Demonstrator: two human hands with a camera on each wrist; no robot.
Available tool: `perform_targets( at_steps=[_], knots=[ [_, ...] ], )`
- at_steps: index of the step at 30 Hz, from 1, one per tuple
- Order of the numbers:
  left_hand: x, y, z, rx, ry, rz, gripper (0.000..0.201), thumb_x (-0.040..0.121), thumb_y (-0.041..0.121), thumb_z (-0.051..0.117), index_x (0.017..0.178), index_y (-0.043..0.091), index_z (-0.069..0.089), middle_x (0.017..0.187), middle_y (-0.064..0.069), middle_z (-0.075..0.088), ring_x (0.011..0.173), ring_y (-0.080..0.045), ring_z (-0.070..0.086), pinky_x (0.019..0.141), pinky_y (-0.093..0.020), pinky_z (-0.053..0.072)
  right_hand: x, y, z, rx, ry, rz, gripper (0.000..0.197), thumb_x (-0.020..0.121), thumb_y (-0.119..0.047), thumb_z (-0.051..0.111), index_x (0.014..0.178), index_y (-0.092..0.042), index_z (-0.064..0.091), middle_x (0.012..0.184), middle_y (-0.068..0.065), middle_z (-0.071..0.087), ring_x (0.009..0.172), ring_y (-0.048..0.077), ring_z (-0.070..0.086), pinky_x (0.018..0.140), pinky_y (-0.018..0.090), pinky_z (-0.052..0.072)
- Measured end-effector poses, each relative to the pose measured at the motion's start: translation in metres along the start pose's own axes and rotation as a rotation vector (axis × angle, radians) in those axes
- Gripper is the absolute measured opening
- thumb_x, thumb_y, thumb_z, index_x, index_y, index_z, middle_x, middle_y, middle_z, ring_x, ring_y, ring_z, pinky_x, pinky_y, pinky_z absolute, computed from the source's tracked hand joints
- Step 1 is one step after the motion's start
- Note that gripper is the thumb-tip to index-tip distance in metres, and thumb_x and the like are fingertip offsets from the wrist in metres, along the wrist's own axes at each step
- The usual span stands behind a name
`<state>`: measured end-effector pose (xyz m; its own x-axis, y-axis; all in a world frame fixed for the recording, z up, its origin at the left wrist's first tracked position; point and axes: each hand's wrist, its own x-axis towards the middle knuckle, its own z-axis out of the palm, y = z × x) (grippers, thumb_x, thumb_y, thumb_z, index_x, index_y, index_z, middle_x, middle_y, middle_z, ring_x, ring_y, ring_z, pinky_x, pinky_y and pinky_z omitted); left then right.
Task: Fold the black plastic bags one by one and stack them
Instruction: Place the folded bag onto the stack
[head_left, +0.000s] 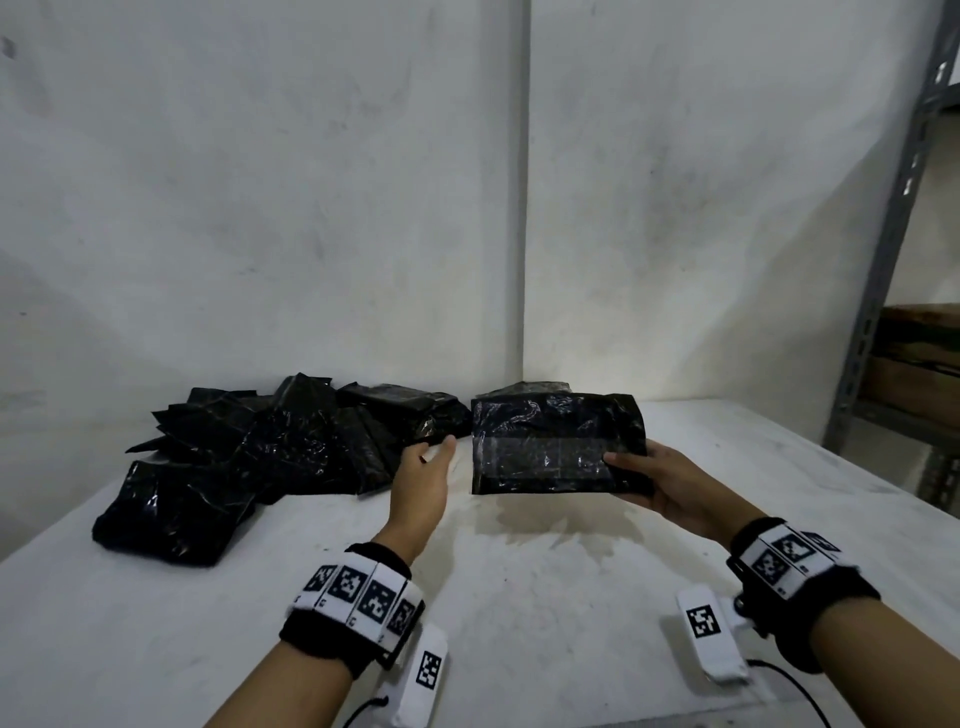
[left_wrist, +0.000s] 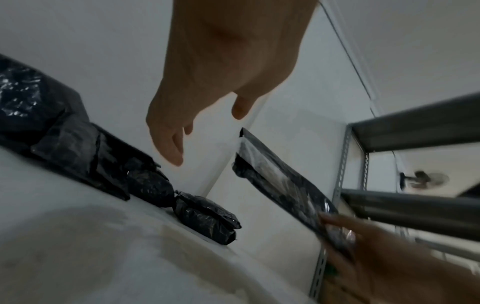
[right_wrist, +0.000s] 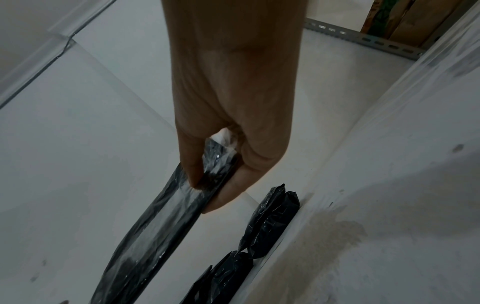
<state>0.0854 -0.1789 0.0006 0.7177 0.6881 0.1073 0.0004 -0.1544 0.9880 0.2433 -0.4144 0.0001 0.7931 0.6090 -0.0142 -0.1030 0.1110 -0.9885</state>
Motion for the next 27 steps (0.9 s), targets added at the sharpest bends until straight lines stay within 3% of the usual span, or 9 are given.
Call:
perform_targets(
  at_steps=[2, 4, 8, 10, 13, 19, 21, 24, 27],
  knots=[
    [-0.002, 0.006, -0.002, -0.252, -0.149, -0.174, 0.021, 0.097, 0.037, 0.051, 0.1, 0.017, 0.056, 0.095, -0.001, 0.058, 0.086, -0.018, 0.057, 0.083, -0.035, 0.048, -0.001, 0.0, 0.001, 0.001, -0.001, 0.003, 0.037, 0.088, -0.009, 0.064, 0.125, -0.005, 0.058, 0.121, 0.015, 0.066, 0.102, 0.022, 0.066, 0.08, 0.027, 0.058],
    [-0.002, 0.008, -0.003, -0.438, -0.235, -0.265, 0.024, 0.099, 0.028, 0.051, 0.111, 0.009, 0.057, 0.097, -0.005, 0.06, 0.087, -0.021, 0.061, 0.084, -0.038, 0.052, -0.001, 0.0, 0.001, -0.004, 0.0, 0.007, 0.038, 0.088, -0.01, 0.064, 0.125, -0.004, 0.058, 0.122, 0.015, 0.066, 0.102, 0.021, 0.066, 0.081, 0.027, 0.058],
    [0.002, 0.004, -0.003, -0.603, -0.235, -0.3, 0.007, 0.096, 0.007, 0.053, 0.101, 0.001, 0.054, 0.088, -0.009, 0.057, 0.078, -0.019, 0.061, 0.063, -0.029, 0.058, -0.002, -0.001, 0.001, 0.002, -0.002, 0.008, 0.036, 0.09, -0.009, 0.063, 0.125, -0.005, 0.058, 0.121, 0.014, 0.066, 0.1, 0.021, 0.066, 0.079, 0.026, 0.059],
    [0.005, 0.001, -0.006, -0.644, -0.215, -0.293, 0.012, 0.094, 0.001, 0.054, 0.105, 0.0, 0.053, 0.083, -0.009, 0.059, 0.077, -0.017, 0.06, 0.062, -0.024, 0.059, -0.003, -0.002, 0.0, 0.006, -0.008, 0.007, 0.035, 0.09, -0.009, 0.062, 0.125, -0.005, 0.058, 0.119, 0.013, 0.068, 0.098, 0.019, 0.067, 0.075, 0.025, 0.059],
    [0.009, -0.004, -0.008, -0.649, -0.173, -0.265, 0.024, 0.092, -0.003, 0.056, 0.115, -0.001, 0.049, 0.082, -0.01, 0.06, 0.077, -0.016, 0.06, 0.067, -0.022, 0.059, -0.004, -0.002, -0.001, -0.003, -0.023, 0.009, 0.037, 0.09, -0.009, 0.063, 0.126, -0.005, 0.058, 0.12, 0.013, 0.067, 0.097, 0.017, 0.068, 0.073, 0.023, 0.058],
    [0.01, -0.013, -0.004, -0.56, -0.111, -0.308, 0.026, 0.092, -0.006, 0.055, 0.115, 0.001, 0.046, 0.086, -0.011, 0.059, 0.075, -0.015, 0.059, 0.058, -0.017, 0.056, -0.005, -0.002, 0.002, -0.018, -0.066, 0.015, 0.037, 0.09, -0.008, 0.062, 0.127, -0.006, 0.057, 0.111, 0.006, 0.07, 0.095, 0.014, 0.068, 0.074, 0.023, 0.057],
    [0.011, -0.015, -0.002, -0.535, -0.076, -0.279, 0.031, 0.09, -0.007, 0.057, 0.116, 0.003, 0.043, 0.092, -0.012, 0.058, 0.078, -0.015, 0.059, 0.062, -0.017, 0.055, -0.006, -0.003, 0.003, -0.014, -0.079, 0.013, 0.037, 0.09, -0.007, 0.061, 0.127, -0.007, 0.057, 0.11, 0.005, 0.071, 0.095, 0.014, 0.068, 0.074, 0.023, 0.057],
    [0.012, -0.018, 0.001, -0.457, -0.057, -0.218, 0.027, 0.089, -0.006, 0.06, 0.106, 0.007, 0.043, 0.102, -0.013, 0.054, 0.082, -0.015, 0.059, 0.074, -0.022, 0.051, -0.007, -0.004, 0.004, -0.001, -0.097, 0.005, 0.036, 0.091, -0.006, 0.06, 0.126, -0.008, 0.058, 0.112, 0.006, 0.07, 0.096, 0.015, 0.068, 0.075, 0.023, 0.057],
    [0.009, -0.017, 0.004, -0.405, -0.095, -0.17, 0.015, 0.091, -0.005, 0.057, 0.089, 0.008, 0.05, 0.092, -0.011, 0.058, 0.078, -0.015, 0.058, 0.078, -0.022, 0.05, -0.007, -0.005, 0.005, 0.001, -0.099, 0.003, 0.035, 0.091, -0.006, 0.06, 0.126, -0.008, 0.058, 0.113, 0.007, 0.069, 0.097, 0.016, 0.067, 0.076, 0.023, 0.058]
  ],
)
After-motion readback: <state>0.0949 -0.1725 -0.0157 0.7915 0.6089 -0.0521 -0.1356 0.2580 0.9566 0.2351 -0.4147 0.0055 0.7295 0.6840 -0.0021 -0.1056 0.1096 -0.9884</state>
